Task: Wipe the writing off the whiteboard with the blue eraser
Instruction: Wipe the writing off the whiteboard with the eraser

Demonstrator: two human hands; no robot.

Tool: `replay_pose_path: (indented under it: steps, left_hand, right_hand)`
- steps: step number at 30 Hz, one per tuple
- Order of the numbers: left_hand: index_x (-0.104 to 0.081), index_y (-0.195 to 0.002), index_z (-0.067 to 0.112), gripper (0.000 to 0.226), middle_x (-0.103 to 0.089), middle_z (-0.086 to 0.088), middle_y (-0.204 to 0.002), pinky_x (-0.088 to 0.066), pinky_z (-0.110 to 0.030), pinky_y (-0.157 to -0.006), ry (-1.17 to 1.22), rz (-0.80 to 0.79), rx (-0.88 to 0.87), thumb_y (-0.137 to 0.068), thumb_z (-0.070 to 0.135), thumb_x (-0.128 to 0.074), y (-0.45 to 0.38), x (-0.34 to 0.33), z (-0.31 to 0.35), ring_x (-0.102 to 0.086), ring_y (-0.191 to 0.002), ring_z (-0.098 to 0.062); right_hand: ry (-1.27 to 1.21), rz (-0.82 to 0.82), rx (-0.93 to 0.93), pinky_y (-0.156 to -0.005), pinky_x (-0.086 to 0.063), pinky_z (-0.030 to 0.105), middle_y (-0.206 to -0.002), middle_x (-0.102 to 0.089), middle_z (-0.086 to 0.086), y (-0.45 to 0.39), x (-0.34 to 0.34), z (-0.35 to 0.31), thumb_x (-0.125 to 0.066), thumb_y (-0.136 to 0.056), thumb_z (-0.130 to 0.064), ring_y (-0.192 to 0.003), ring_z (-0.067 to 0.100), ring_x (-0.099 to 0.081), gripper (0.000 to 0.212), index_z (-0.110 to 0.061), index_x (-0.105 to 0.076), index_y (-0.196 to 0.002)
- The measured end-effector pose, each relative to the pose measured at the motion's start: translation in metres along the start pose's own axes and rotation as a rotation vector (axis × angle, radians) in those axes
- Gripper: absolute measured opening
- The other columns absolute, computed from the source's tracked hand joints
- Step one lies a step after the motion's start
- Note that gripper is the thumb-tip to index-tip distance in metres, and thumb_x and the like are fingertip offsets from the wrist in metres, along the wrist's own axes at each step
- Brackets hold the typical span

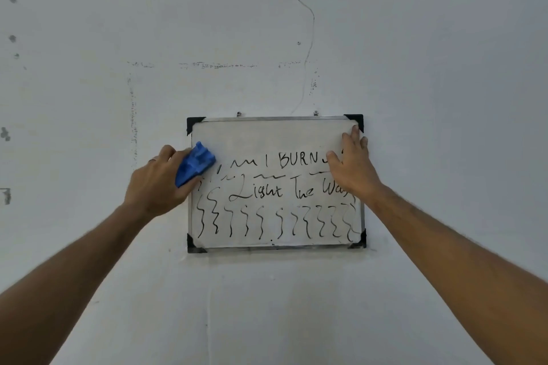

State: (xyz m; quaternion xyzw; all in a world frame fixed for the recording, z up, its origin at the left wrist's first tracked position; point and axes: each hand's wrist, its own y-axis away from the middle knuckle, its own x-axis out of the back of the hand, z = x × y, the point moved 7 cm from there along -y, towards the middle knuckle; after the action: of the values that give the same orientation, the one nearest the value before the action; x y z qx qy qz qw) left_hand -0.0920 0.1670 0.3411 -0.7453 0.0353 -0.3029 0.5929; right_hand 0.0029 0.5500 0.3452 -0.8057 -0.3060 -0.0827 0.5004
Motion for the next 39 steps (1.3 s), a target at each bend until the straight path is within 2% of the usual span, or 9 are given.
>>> replay_pose_path:
  steps: [8, 12, 16, 20, 24, 28, 32, 36, 39]
  left_hand:
    - [-0.049, -0.139, 0.019, 0.064, -0.054, -0.003, -0.108, -0.051, -0.038, -0.055, -0.073, -0.026, -0.092, -0.087, 0.052, -0.066, 0.011, -0.006, 0.005, -0.065, -0.077, -0.029]
    - [-0.05, -0.138, 0.016, 0.064, -0.054, -0.006, -0.108, -0.048, -0.037, -0.055, -0.031, 0.022, 0.029, -0.087, 0.048, -0.069, 0.005, 0.002, -0.001, -0.064, -0.075, -0.03]
    - [-0.049, -0.139, 0.017, 0.064, -0.054, -0.005, -0.106, -0.05, -0.036, -0.052, -0.124, -0.042, -0.19, -0.087, 0.052, -0.066, 0.007, -0.006, 0.009, -0.064, -0.075, -0.03]
    - [-0.048, -0.139, 0.015, 0.064, -0.053, -0.007, -0.107, -0.05, -0.039, -0.053, -0.084, 0.008, -0.055, -0.087, 0.047, -0.068, 0.001, 0.004, -0.005, -0.063, -0.076, -0.031]
    - [-0.049, -0.139, 0.014, 0.061, -0.055, -0.006, -0.108, -0.051, -0.038, -0.05, -0.201, -0.073, -0.331, -0.09, 0.048, -0.063, 0.008, -0.003, 0.002, -0.066, -0.078, -0.033]
    - [-0.05, -0.141, 0.015, 0.062, -0.058, -0.007, -0.11, -0.053, -0.043, -0.053, -0.259, -0.036, -0.246, -0.087, 0.041, -0.069, -0.002, 0.012, -0.014, -0.063, -0.085, -0.035]
    - [-0.054, -0.14, 0.015, 0.063, -0.06, -0.008, -0.111, -0.052, -0.043, -0.064, -0.326, -0.119, -0.509, -0.084, 0.033, -0.076, 0.006, 0.002, -0.003, -0.061, -0.085, -0.033]
    - [-0.053, -0.14, 0.015, 0.066, -0.058, -0.01, -0.108, -0.053, -0.048, -0.066, -0.316, -0.057, -0.343, -0.082, 0.031, -0.078, -0.013, 0.023, -0.013, -0.058, -0.085, -0.036]
    - [-0.056, -0.138, 0.015, 0.066, -0.059, -0.008, -0.105, -0.052, -0.042, -0.065, -0.327, -0.135, -0.501, -0.079, 0.034, -0.08, 0.003, 0.007, 0.0, -0.059, -0.081, -0.031]
  right_hand:
    - [0.005, 0.006, 0.016, -0.119, -0.017, 0.046, -0.167, 0.015, 0.0, 0.0, -0.002, 0.004, -0.042, -0.103, -0.034, -0.153, 0.027, 0.013, 0.059, -0.012, -0.02, -0.152]
    - [0.013, 0.004, 0.013, -0.12, -0.016, 0.047, -0.167, 0.015, 0.001, 0.0, -0.003, 0.004, -0.043, -0.103, -0.034, -0.153, 0.028, 0.013, 0.062, -0.012, -0.016, -0.154]
    - [0.018, 0.002, 0.012, -0.12, -0.017, 0.046, -0.167, 0.015, -0.001, 0.0, -0.002, 0.005, -0.042, -0.102, -0.035, -0.153, 0.025, 0.013, 0.064, -0.013, -0.014, -0.156]
    - [0.01, 0.001, 0.012, -0.119, -0.02, 0.046, -0.167, 0.014, -0.002, 0.001, 0.0, 0.005, -0.043, -0.102, -0.035, -0.153, 0.025, 0.012, 0.062, -0.014, -0.018, -0.154]
    - [0.015, -0.002, 0.02, -0.118, -0.02, 0.046, -0.167, 0.015, -0.002, 0.001, -0.002, 0.006, -0.044, -0.102, -0.035, -0.153, 0.024, 0.012, 0.061, -0.014, -0.02, -0.153]
    - [0.0, 0.005, 0.014, -0.119, -0.02, 0.046, -0.167, 0.015, -0.001, 0.0, -0.002, 0.004, -0.046, -0.101, -0.037, -0.153, 0.026, 0.013, 0.059, -0.014, -0.024, -0.15]
    - [-0.001, 0.006, 0.015, -0.119, -0.02, 0.048, -0.167, 0.015, -0.002, 0.0, -0.002, 0.004, -0.048, -0.1, -0.037, -0.153, 0.026, 0.012, 0.059, -0.015, -0.025, -0.15]
    - [-0.01, 0.012, 0.008, -0.119, -0.019, 0.046, -0.167, 0.015, -0.003, 0.001, -0.001, 0.003, -0.049, -0.1, -0.038, -0.153, 0.025, 0.013, 0.061, -0.015, -0.024, -0.15]
    - [-0.006, 0.009, 0.008, -0.119, -0.018, 0.046, -0.167, 0.014, -0.003, 0.001, -0.001, 0.004, -0.05, -0.099, -0.038, -0.153, 0.025, 0.012, 0.062, -0.015, -0.024, -0.15]
